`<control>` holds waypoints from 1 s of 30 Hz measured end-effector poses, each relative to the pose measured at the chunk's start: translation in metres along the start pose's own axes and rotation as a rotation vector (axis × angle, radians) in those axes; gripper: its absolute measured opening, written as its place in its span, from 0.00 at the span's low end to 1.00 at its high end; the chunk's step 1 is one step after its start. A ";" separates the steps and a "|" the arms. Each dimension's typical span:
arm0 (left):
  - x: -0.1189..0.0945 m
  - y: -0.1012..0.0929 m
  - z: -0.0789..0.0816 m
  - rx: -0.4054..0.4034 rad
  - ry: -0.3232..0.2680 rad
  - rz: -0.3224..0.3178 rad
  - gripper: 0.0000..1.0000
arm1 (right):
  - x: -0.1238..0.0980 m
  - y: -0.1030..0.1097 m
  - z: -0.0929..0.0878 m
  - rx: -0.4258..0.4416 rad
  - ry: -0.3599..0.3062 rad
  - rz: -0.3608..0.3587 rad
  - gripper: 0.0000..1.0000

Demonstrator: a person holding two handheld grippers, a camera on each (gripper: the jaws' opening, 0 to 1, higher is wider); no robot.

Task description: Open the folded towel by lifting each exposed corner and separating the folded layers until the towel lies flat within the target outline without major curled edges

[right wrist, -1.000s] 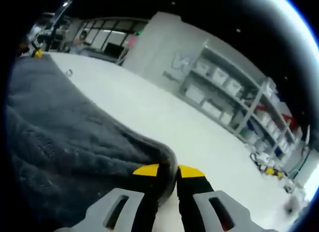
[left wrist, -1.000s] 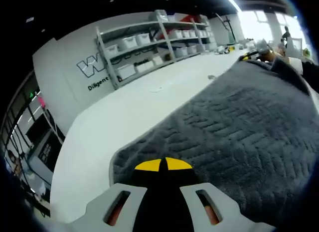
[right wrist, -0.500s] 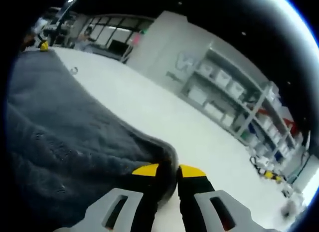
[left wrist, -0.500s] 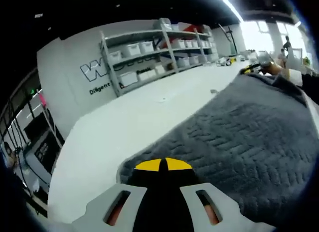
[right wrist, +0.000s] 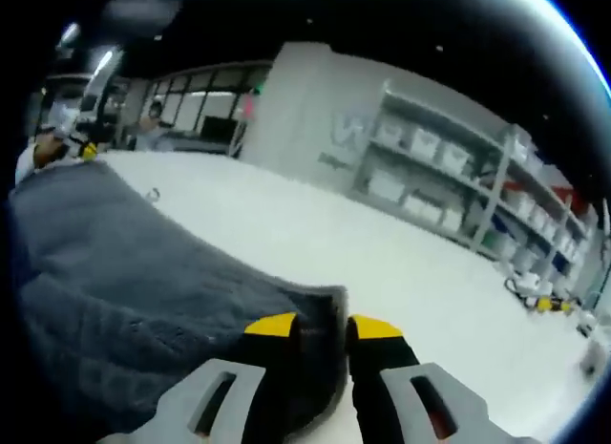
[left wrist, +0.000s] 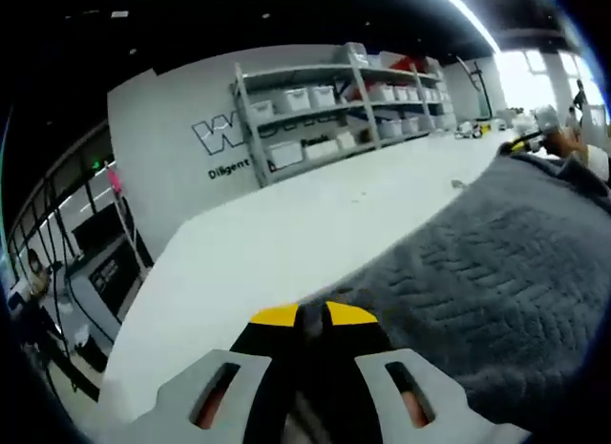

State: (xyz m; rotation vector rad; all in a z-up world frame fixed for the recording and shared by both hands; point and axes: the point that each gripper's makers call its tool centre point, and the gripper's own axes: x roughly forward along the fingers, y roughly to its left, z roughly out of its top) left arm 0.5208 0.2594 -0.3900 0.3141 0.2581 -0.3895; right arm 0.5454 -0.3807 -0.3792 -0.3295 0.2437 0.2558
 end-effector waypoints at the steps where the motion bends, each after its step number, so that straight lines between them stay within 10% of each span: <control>1: 0.001 -0.006 0.000 -0.048 -0.010 -0.029 0.13 | 0.000 0.000 0.001 0.005 -0.003 0.000 0.16; 13: 0.004 -0.015 -0.005 -0.027 0.011 -0.030 0.21 | -0.026 -0.006 0.002 0.052 -0.020 -0.097 0.20; 19: 0.011 -0.007 -0.003 -0.024 0.008 -0.037 0.09 | -0.029 0.003 0.004 0.014 -0.019 -0.091 0.03; 30: 0.021 -0.002 -0.011 0.004 0.049 -0.032 0.01 | 0.000 0.010 -0.021 -0.221 0.102 -0.108 0.00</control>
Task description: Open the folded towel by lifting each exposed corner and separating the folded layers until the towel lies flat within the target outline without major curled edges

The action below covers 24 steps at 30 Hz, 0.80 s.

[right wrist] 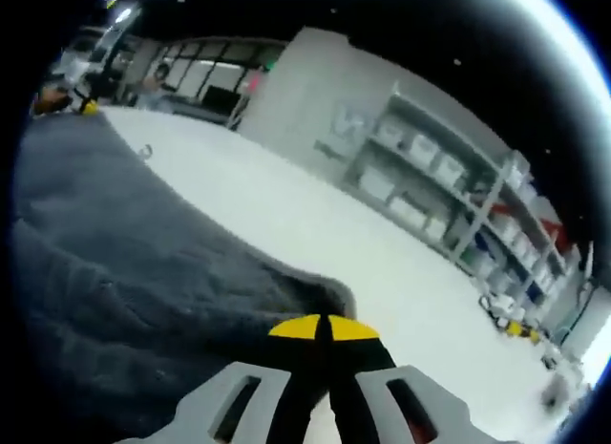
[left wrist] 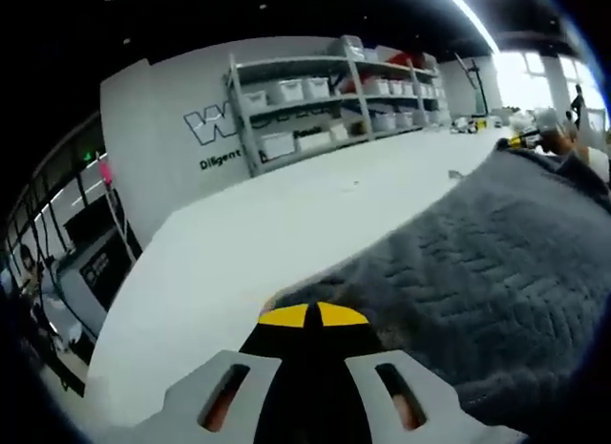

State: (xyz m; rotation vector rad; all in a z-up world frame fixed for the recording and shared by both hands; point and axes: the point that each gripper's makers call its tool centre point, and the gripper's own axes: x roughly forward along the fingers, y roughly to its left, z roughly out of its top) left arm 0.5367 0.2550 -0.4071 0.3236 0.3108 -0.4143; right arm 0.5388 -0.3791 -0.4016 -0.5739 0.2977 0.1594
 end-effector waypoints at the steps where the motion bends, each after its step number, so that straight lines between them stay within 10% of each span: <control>1: 0.001 0.001 0.000 0.000 0.003 0.001 0.01 | 0.001 0.000 0.001 0.006 -0.005 0.001 0.00; 24: 0.016 0.041 -0.002 -0.025 0.025 0.065 0.01 | 0.009 -0.015 -0.014 0.105 0.005 -0.017 0.00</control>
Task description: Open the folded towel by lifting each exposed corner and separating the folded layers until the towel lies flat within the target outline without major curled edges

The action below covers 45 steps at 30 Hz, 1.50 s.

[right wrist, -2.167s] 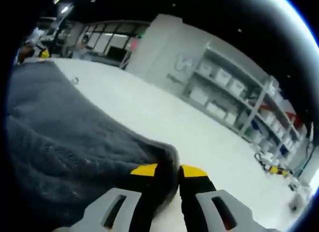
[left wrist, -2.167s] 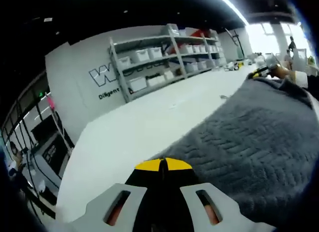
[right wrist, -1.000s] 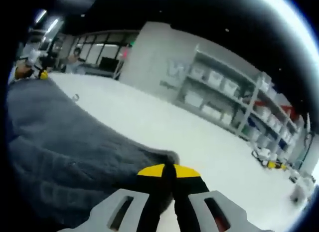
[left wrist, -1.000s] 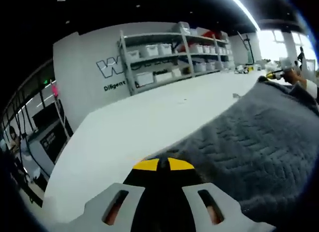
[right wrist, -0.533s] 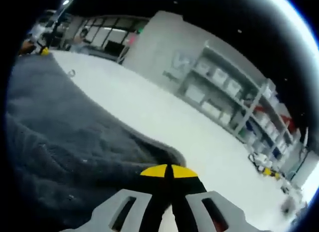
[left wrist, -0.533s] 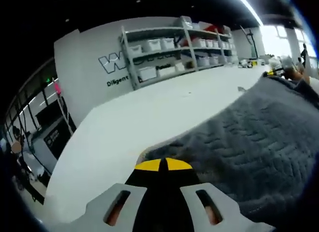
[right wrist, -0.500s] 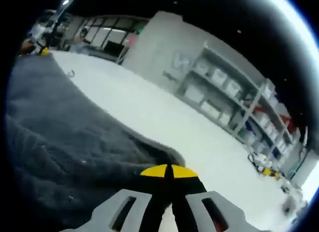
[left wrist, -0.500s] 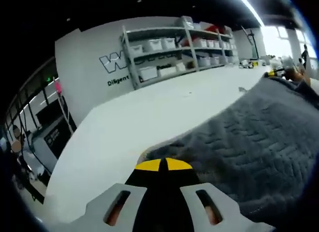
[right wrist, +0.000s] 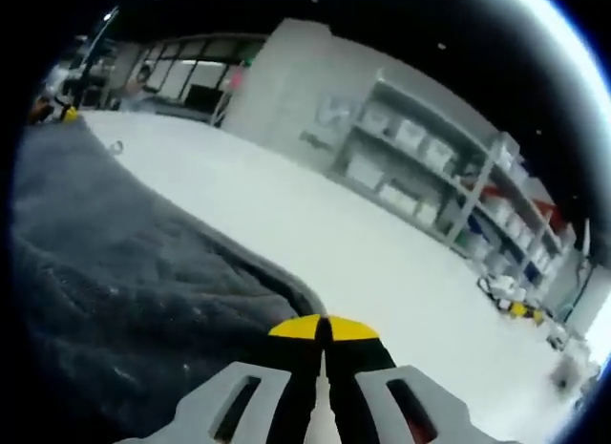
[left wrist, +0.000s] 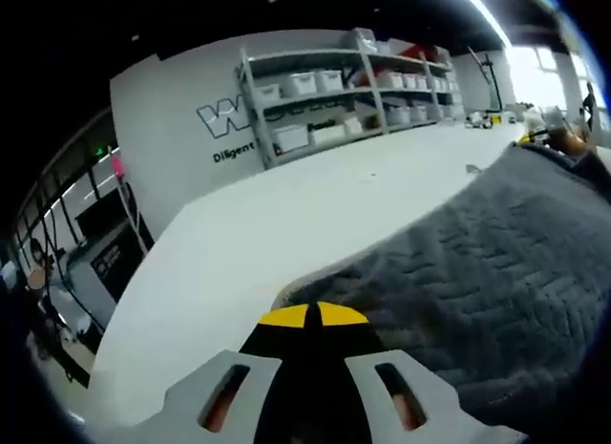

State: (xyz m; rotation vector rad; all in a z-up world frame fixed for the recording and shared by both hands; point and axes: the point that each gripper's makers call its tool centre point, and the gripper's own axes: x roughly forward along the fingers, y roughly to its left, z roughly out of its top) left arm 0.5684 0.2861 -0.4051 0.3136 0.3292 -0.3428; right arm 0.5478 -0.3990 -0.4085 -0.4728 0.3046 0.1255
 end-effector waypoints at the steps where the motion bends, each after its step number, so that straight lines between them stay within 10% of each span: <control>1: -0.001 -0.004 0.001 -0.004 -0.001 0.000 0.01 | 0.000 0.000 0.000 0.000 0.000 0.001 0.00; 14: -0.001 -0.003 0.003 -0.050 -0.023 -0.019 0.01 | 0.000 0.000 0.023 0.073 -0.090 0.046 0.00; 45: -0.003 0.001 -0.004 -0.014 0.005 0.059 0.00 | 0.033 0.000 0.013 -0.118 -0.090 0.168 0.00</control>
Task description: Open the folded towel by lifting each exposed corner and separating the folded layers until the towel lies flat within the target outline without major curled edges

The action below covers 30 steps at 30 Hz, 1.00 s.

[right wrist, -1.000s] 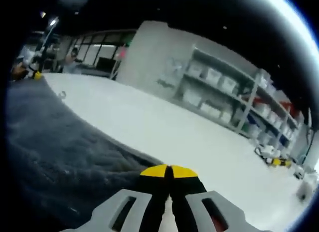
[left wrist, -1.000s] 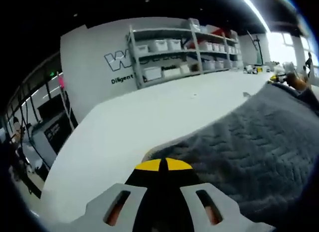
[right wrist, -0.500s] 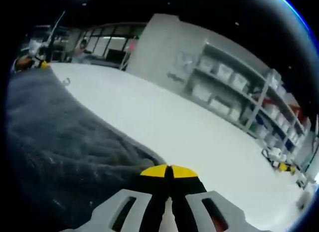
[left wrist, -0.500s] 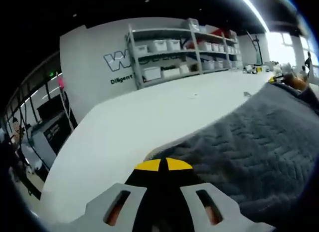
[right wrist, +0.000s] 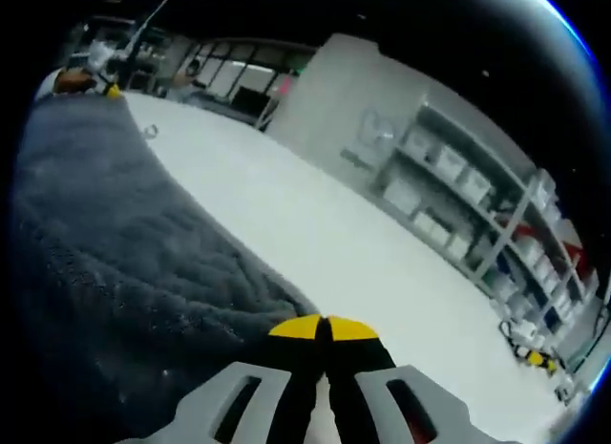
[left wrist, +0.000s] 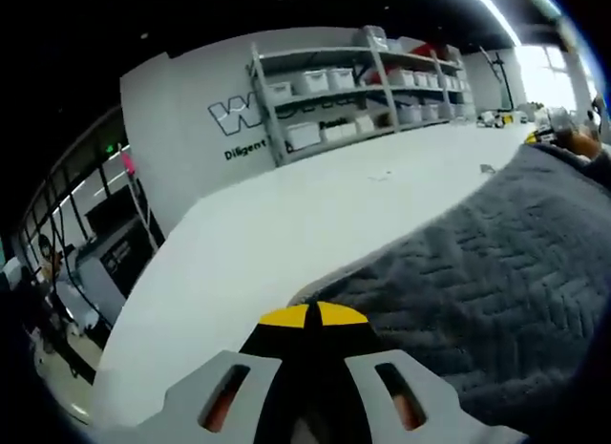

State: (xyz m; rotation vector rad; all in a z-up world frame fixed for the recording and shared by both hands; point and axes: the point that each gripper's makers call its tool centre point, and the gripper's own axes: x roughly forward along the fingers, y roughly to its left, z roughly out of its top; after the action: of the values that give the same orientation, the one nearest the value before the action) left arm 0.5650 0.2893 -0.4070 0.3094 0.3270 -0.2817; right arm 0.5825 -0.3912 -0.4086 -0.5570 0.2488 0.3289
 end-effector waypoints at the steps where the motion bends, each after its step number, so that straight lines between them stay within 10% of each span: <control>1: 0.000 0.000 0.000 -0.011 -0.002 -0.001 0.00 | 0.001 -0.002 -0.001 0.031 -0.007 0.007 0.00; 18: -0.007 -0.012 -0.001 0.044 0.030 0.046 0.00 | 0.010 -0.018 -0.005 -0.090 0.002 0.033 0.00; 23: -0.015 -0.013 -0.001 0.010 0.014 0.020 0.00 | -0.012 -0.022 -0.007 0.071 0.025 0.015 0.00; 30: -0.036 -0.015 0.031 -0.136 -0.159 -0.044 0.00 | -0.038 -0.009 0.000 0.183 0.010 0.037 0.00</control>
State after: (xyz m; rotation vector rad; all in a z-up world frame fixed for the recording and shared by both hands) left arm 0.5357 0.2728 -0.3700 0.1450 0.1951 -0.3238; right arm 0.5513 -0.4076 -0.3926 -0.3738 0.2963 0.3356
